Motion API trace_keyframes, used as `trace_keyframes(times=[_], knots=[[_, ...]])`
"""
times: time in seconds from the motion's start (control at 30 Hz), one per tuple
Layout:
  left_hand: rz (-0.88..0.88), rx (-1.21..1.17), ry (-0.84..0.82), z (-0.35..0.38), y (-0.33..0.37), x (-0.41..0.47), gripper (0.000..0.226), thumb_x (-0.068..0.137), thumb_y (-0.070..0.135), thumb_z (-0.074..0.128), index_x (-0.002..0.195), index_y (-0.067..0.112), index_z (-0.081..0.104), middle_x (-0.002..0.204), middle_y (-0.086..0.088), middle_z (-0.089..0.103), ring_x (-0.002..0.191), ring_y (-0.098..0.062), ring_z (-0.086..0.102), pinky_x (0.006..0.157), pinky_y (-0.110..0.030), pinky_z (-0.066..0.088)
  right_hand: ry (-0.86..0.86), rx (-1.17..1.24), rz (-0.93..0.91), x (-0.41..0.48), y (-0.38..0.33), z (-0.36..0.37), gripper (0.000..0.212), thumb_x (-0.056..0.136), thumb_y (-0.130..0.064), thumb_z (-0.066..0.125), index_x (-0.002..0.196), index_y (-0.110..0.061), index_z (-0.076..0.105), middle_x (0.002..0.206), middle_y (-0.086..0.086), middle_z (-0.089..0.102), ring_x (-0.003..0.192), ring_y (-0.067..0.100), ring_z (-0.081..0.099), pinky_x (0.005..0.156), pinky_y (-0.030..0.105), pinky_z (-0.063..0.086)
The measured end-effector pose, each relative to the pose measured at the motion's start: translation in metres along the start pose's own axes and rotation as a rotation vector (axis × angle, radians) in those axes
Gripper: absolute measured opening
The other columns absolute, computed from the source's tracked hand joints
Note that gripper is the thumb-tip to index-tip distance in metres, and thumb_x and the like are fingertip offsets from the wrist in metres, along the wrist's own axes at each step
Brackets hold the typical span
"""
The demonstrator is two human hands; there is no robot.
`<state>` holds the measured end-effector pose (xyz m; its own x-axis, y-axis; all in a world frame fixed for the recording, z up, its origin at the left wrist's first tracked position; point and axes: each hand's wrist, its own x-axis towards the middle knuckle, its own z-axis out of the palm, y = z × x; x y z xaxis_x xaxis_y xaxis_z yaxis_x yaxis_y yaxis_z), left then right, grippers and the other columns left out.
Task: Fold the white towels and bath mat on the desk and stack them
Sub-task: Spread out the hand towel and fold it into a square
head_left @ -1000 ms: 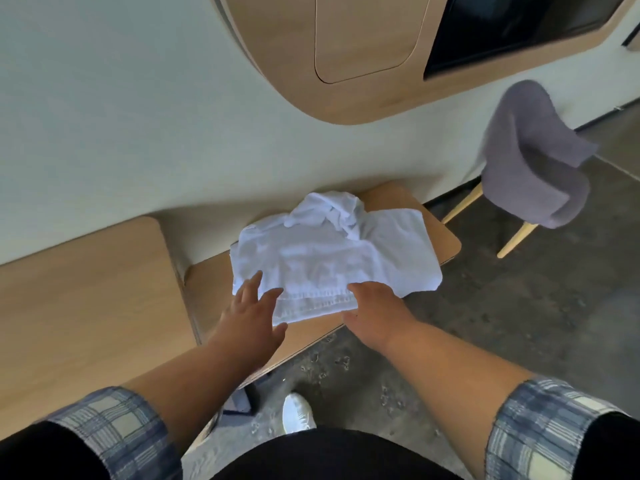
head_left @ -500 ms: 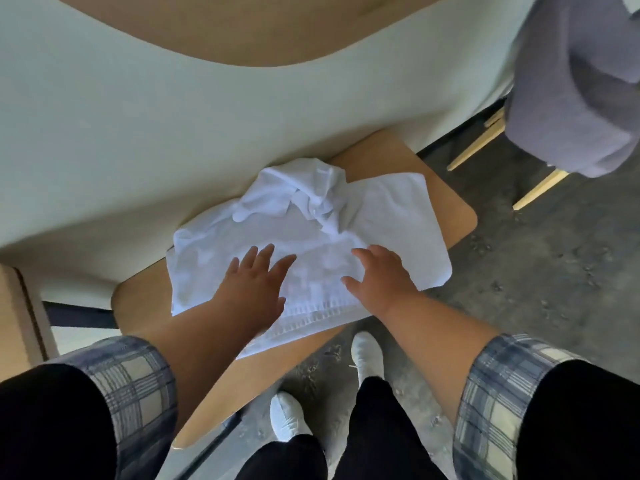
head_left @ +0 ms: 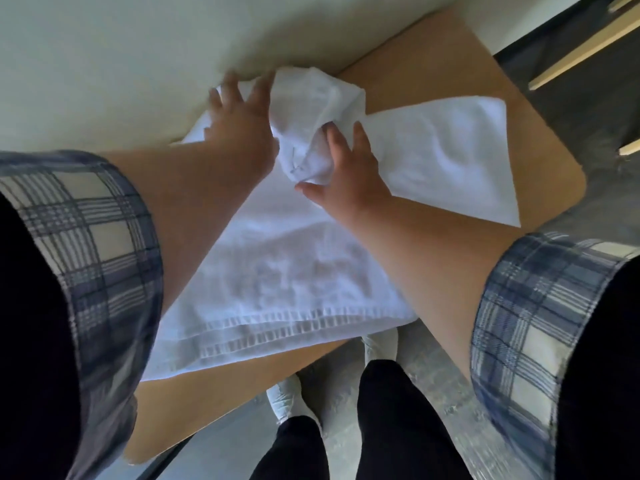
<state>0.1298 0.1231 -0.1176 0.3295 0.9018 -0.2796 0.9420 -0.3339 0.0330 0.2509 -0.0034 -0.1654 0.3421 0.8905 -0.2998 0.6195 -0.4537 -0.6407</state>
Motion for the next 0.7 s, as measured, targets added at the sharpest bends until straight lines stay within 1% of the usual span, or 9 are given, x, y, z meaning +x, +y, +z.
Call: trace_keyframes(times=[0.07,0.13,0.2,0.3,0.33,0.4,0.53,0.6,0.7], knots=[[-0.023,0.048,-0.061,0.005,-0.008,0.022,0.069,0.091,0.03,0.067,0.151,0.035,0.032,0.155,-0.016,0.031,0.138,-0.043,0.036,0.108,-0.052,0.039,-0.022,0.021,-0.039,0.011,-0.001,0.004,0.095,0.077,-0.05,0.079,0.155,-0.028,0.03,0.157,0.019,0.027,0.143,0.035,0.032,0.116,0.039,0.031],[0.046,0.003,-0.089,0.007,-0.01,0.028,0.039,0.094,0.019,0.059,0.133,0.02,0.054,0.132,-0.018,0.058,0.12,-0.041,0.055,0.094,-0.04,0.045,0.007,-0.017,-0.129,0.019,-0.005,0.004,0.063,0.082,-0.037,0.075,0.14,-0.024,0.053,0.133,0.01,0.057,0.126,0.029,0.052,0.102,0.036,0.043],[0.079,-0.158,-0.062,0.007,-0.01,0.014,0.026,0.093,0.013,0.055,0.118,0.016,0.062,0.114,-0.016,0.066,0.107,-0.036,0.061,0.084,-0.034,0.044,0.087,-0.008,-0.189,0.017,-0.014,0.003,0.026,0.085,-0.02,0.067,0.111,-0.017,0.069,0.106,0.006,0.07,0.104,0.028,0.064,0.085,0.033,0.047],[0.074,-0.364,-0.039,-0.006,-0.008,-0.031,0.024,0.091,0.022,0.058,0.115,0.024,0.061,0.108,-0.009,0.065,0.096,-0.029,0.059,0.078,-0.033,0.04,0.176,0.209,-0.189,-0.005,-0.034,-0.004,0.005,0.081,-0.007,0.065,0.086,-0.009,0.067,0.086,0.009,0.07,0.085,0.03,0.065,0.071,0.03,0.043],[0.058,-0.432,-0.032,-0.013,-0.007,-0.049,0.025,0.091,0.023,0.057,0.115,0.026,0.059,0.107,-0.006,0.064,0.092,-0.026,0.058,0.075,-0.031,0.039,0.191,0.293,-0.185,-0.016,-0.043,-0.009,0.003,0.081,-0.007,0.066,0.081,-0.009,0.064,0.08,0.006,0.068,0.08,0.027,0.064,0.068,0.029,0.043],[0.04,-0.541,0.0,-0.034,-0.005,-0.087,0.027,0.088,0.018,0.055,0.113,0.03,0.056,0.107,-0.004,0.062,0.087,-0.02,0.057,0.07,-0.028,0.038,0.207,0.396,-0.195,-0.043,-0.062,-0.027,0.016,0.08,-0.006,0.066,0.072,-0.015,0.056,0.068,-0.006,0.059,0.07,0.017,0.059,0.063,0.026,0.041],[-0.065,-0.753,0.008,-0.097,0.005,-0.163,0.032,0.084,0.016,0.053,0.105,0.041,0.052,0.114,-0.001,0.06,0.085,0.003,0.054,0.068,-0.006,0.037,0.139,0.495,-0.237,-0.101,-0.103,-0.076,0.025,0.082,-0.007,0.065,0.07,-0.024,0.051,0.062,-0.016,0.049,0.067,0.001,0.048,0.064,0.015,0.036],[-0.152,-0.864,-0.002,-0.131,0.012,-0.194,0.034,0.081,0.02,0.051,0.102,0.047,0.052,0.114,-0.001,0.062,0.088,-0.002,0.059,0.075,-0.015,0.047,0.096,0.528,-0.262,-0.127,-0.124,-0.103,0.028,0.083,-0.011,0.066,0.069,-0.03,0.05,0.063,-0.017,0.053,0.066,0.0,0.051,0.063,0.013,0.036],[-0.31,-1.073,0.043,-0.181,0.02,-0.235,0.034,0.083,0.024,0.053,0.089,0.057,0.056,0.102,0.0,0.069,0.093,-0.024,0.068,0.083,-0.047,0.059,-0.012,0.492,-0.307,-0.158,-0.157,-0.138,0.032,0.083,-0.02,0.063,0.07,-0.043,0.047,0.071,-0.023,0.053,0.07,-0.001,0.05,0.06,0.01,0.037]])
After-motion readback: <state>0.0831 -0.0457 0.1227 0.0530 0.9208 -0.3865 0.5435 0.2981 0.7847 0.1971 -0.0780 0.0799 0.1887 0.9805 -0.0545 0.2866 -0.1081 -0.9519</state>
